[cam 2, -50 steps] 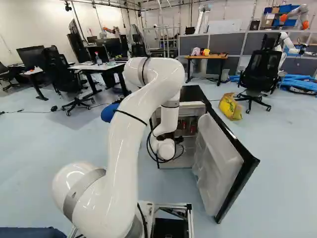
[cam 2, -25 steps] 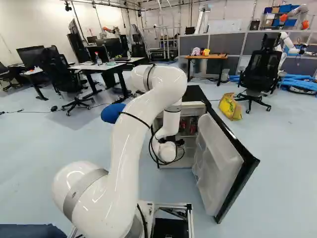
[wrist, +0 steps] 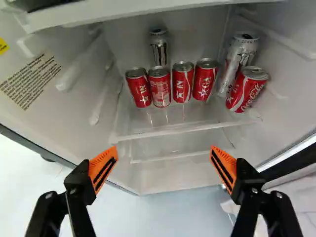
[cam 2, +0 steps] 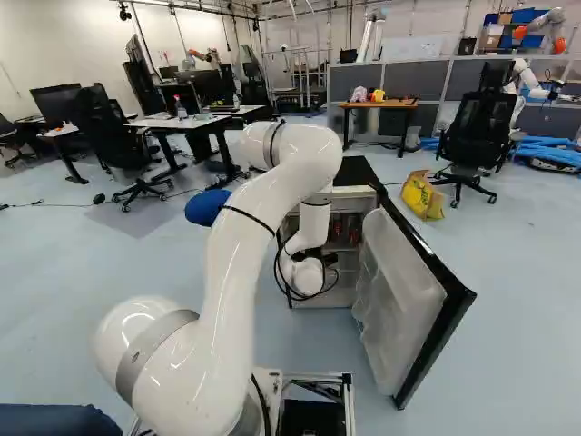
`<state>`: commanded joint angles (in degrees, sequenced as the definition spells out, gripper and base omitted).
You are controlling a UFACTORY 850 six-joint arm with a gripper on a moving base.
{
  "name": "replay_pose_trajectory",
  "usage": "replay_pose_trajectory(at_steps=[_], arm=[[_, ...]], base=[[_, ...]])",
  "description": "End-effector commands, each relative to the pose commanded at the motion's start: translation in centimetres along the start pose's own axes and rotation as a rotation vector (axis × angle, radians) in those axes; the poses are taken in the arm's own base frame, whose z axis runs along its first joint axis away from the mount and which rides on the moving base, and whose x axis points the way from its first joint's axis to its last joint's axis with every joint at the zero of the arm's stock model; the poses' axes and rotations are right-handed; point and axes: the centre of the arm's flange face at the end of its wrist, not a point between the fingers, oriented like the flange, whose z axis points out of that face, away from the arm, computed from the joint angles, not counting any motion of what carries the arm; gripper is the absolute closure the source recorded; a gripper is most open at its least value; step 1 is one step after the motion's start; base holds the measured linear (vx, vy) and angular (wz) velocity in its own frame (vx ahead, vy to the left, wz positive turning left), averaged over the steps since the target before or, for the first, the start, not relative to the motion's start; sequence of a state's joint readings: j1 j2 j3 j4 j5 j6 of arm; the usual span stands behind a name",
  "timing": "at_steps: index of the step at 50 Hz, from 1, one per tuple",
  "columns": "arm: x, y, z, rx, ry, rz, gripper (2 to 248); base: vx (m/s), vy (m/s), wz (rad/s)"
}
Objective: Grab a drink from the fridge
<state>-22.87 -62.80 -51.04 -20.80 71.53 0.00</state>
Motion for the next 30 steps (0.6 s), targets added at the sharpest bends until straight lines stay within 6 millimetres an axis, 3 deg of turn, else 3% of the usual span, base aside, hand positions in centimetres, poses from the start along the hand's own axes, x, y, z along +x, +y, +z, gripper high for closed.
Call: replay_pose_trajectory(at_steps=[30], arm=[[0.7, 1.1, 3.2, -0.017, 0.068, -0.013, 3]], base=[[0.0, 0.0, 0.0]])
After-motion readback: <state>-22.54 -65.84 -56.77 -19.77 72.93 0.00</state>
